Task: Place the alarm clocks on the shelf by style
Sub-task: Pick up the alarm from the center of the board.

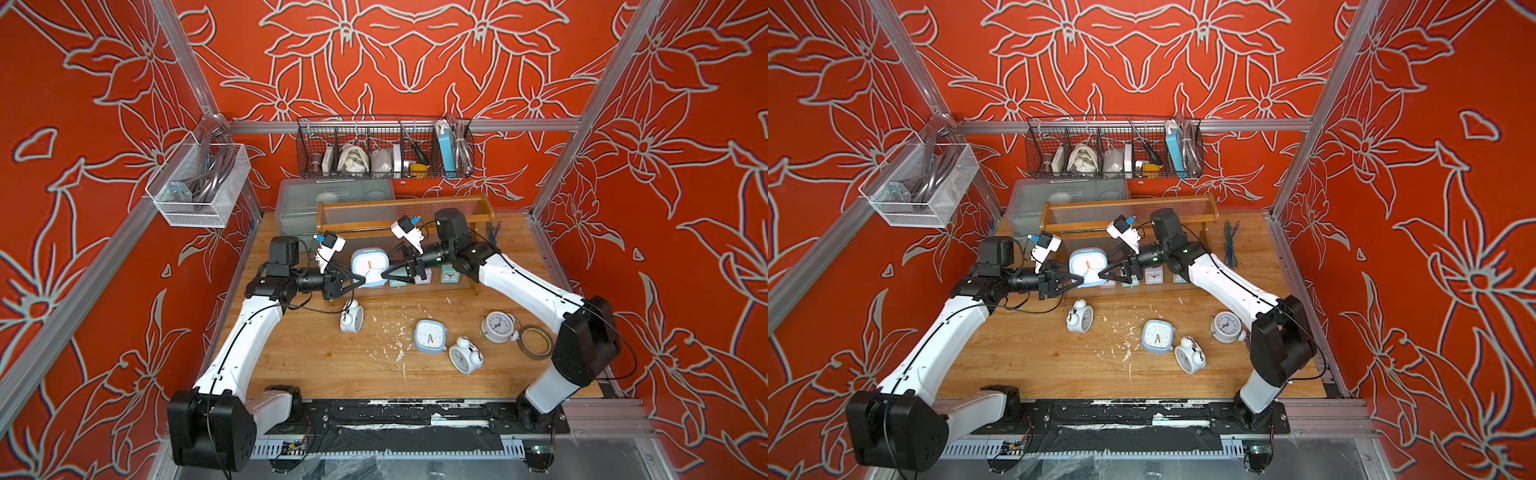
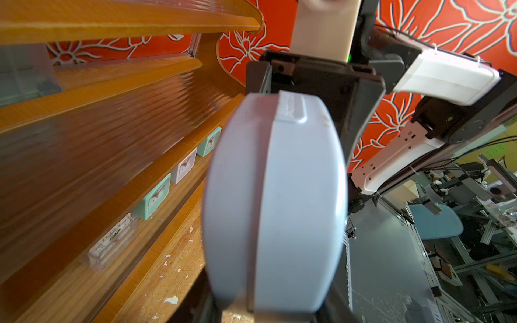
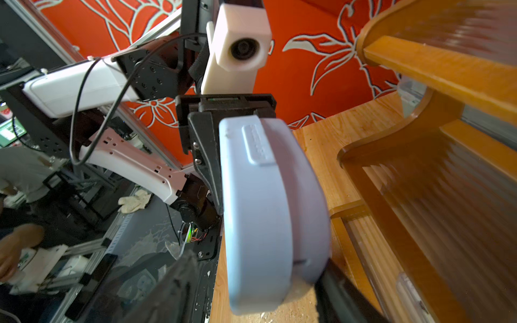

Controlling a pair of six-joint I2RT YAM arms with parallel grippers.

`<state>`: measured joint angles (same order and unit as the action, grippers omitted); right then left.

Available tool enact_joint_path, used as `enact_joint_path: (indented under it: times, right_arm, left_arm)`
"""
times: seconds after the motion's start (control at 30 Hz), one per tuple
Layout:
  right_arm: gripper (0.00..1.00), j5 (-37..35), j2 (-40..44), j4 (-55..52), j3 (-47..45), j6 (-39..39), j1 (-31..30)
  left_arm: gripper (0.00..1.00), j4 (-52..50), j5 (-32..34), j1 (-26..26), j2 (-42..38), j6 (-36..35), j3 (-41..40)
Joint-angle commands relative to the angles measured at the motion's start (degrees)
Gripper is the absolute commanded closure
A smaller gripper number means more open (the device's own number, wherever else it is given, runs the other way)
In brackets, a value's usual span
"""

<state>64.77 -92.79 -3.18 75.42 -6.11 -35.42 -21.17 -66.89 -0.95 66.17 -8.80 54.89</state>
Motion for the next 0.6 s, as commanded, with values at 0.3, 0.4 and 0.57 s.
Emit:
enact_joint_path:
  times: [0.3, 0.4, 0.57]
  right_arm:
    - [0.32, -20.03, 7.03, 28.44, -14.15, -20.61, -3.40]
    - [0.39, -22.08, 7.36, 26.54, -13.84, -19.64, -4.53]
    - [0.42, -26.23, 8.31, 21.10, -12.77, -16.35, -5.88]
  left_arm:
    - [0.88, 10.52, 0.17, 0.06, -2.54, 7.09, -3.04]
    - [0.88, 10.28, 0.32, 0.08, -2.50, 6.62, -3.15]
    - [0.88, 9.82, 1.04, 0.04, -2.95, 5.77, -3.40]
